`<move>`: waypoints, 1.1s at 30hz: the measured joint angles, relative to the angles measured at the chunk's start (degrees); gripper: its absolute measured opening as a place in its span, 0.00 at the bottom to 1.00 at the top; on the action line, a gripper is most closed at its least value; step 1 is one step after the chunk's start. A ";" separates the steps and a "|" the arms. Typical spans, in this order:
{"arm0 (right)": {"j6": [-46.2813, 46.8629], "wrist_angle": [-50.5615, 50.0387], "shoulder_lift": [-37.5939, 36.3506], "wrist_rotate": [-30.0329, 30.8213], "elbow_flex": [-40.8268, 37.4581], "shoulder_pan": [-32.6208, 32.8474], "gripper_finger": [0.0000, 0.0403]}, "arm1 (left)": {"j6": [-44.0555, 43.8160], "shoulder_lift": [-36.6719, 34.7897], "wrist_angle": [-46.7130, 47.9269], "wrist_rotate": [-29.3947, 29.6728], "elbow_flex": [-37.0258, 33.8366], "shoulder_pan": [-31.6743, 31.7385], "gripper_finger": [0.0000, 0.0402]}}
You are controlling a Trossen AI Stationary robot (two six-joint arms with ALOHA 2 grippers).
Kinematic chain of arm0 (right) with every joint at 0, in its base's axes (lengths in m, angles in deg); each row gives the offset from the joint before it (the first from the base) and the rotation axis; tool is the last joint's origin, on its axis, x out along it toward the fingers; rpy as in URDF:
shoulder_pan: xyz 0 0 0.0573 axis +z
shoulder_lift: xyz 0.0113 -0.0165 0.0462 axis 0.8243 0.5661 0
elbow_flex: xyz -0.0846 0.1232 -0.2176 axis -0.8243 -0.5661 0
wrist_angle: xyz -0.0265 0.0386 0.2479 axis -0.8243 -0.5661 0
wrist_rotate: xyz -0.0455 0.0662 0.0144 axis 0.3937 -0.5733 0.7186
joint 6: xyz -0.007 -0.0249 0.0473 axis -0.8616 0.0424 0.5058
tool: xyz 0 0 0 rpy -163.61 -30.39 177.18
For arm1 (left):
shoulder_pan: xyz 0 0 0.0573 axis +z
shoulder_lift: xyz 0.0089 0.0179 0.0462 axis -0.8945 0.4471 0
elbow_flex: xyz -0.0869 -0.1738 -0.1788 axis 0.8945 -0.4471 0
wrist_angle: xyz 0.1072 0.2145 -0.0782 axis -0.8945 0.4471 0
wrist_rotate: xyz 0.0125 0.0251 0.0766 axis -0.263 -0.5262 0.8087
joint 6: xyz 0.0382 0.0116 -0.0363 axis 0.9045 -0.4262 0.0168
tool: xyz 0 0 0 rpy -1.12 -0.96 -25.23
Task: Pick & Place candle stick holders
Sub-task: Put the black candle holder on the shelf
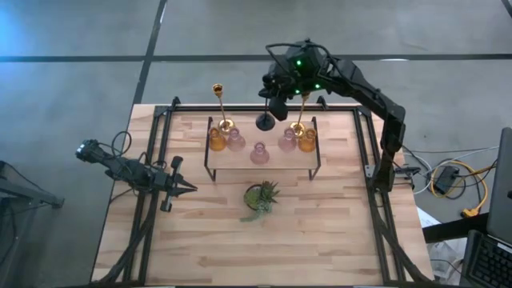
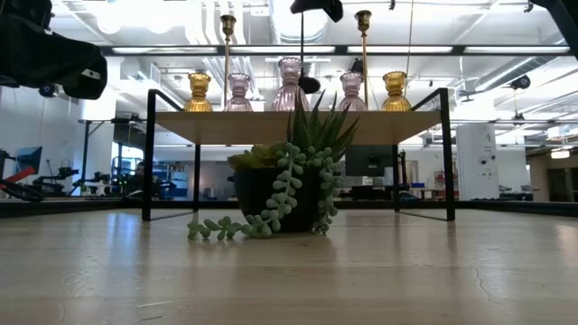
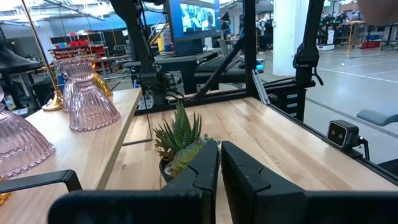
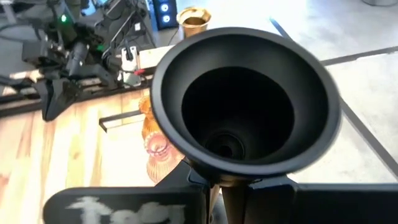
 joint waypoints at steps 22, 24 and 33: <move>-9.82 5.28 0.09 -7.09 -7.40 -0.69 0.02 | 0.00 0.00 0.00 -0.01 0.00 0.00 0.06; -10.25 5.22 0.09 -8.81 -8.00 -1.14 0.02 | 0.00 0.00 0.00 0.01 0.00 0.00 0.06; -12.91 5.62 0.09 -13.43 -8.63 -2.68 0.02 | 0.00 0.00 0.00 0.01 0.00 0.00 0.06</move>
